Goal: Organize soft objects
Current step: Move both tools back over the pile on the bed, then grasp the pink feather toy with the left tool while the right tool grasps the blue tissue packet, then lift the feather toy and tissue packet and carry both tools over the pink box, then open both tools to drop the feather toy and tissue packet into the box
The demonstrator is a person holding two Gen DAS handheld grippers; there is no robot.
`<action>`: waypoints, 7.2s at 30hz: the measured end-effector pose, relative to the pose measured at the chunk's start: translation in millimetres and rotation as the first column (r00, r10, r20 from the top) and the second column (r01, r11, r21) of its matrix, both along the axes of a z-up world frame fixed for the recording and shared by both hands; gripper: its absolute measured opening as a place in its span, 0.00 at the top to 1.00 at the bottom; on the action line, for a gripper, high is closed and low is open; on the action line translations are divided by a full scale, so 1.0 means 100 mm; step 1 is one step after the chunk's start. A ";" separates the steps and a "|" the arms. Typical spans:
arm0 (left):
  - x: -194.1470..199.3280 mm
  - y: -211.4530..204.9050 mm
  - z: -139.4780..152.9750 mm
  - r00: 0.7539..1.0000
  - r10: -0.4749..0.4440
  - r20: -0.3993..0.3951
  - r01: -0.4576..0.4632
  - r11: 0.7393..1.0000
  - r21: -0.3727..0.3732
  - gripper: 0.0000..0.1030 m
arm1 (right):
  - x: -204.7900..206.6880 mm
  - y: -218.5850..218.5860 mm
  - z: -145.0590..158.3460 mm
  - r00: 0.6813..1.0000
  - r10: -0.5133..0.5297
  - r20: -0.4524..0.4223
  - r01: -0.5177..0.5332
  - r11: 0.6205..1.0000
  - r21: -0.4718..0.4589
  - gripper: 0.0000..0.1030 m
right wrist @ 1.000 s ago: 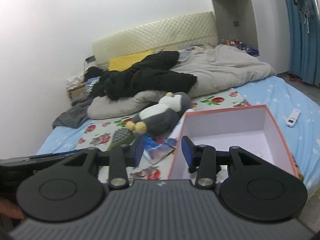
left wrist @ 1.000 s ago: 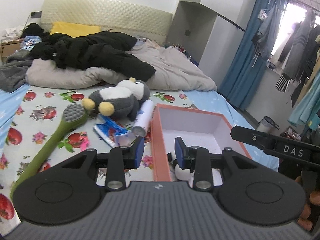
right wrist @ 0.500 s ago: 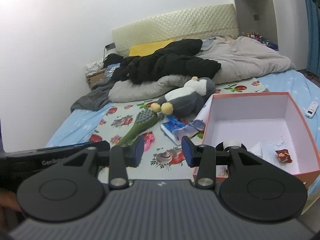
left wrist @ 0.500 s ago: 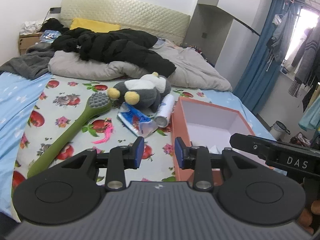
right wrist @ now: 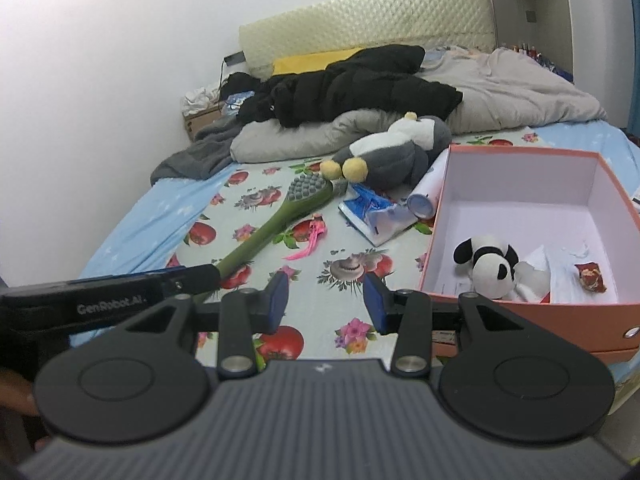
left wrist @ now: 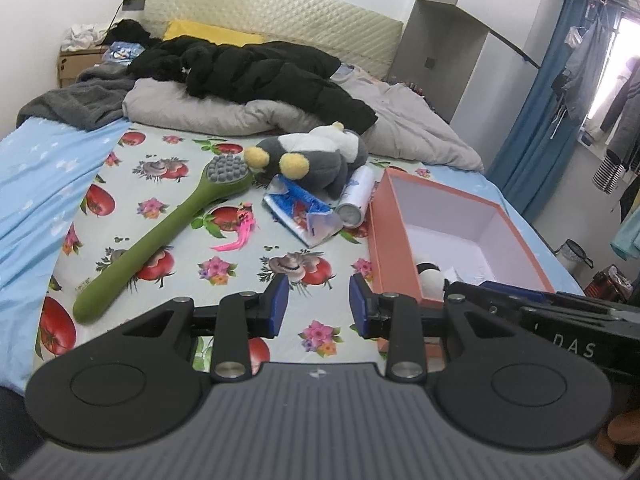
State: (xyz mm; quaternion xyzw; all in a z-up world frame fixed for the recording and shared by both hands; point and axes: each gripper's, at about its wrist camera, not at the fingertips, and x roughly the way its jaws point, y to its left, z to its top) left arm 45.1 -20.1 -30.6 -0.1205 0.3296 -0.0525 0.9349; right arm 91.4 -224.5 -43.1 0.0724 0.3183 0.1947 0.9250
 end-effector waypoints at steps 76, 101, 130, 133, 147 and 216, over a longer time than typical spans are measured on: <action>2.43 0.67 -1.56 0.988 0.055 -0.147 -0.056 0.998 0.001 0.67 | 2.37 0.81 -1.06 0.984 0.020 -0.180 -0.049 0.986 -0.161 0.92; 0.92 0.45 -1.43 0.967 -0.008 -0.255 0.004 1.000 -0.015 0.67 | 0.85 0.57 -1.19 0.950 -0.018 -0.312 -0.020 0.993 -0.118 0.87; 0.86 0.40 -1.07 0.980 -0.004 -0.200 0.005 1.000 0.004 0.67 | 0.88 0.56 -1.26 0.966 -0.017 -0.259 -0.024 0.988 -0.155 0.92; 0.87 0.36 -0.95 0.984 -0.010 -0.176 0.012 1.000 0.010 0.67 | 0.84 0.52 -1.14 0.973 -0.020 -0.231 -0.014 0.989 -0.146 0.92; 0.82 0.08 -0.10 0.997 -0.077 -0.030 0.077 0.997 -0.001 0.67 | 0.59 0.25 -0.21 0.998 -0.041 -0.041 0.039 0.997 -0.061 0.92; 3.03 -2.35 -0.62 0.879 -0.425 -0.218 0.444 0.895 0.045 0.53 | 1.79 -1.79 -0.76 0.889 -0.418 -0.185 0.406 0.908 -0.100 0.60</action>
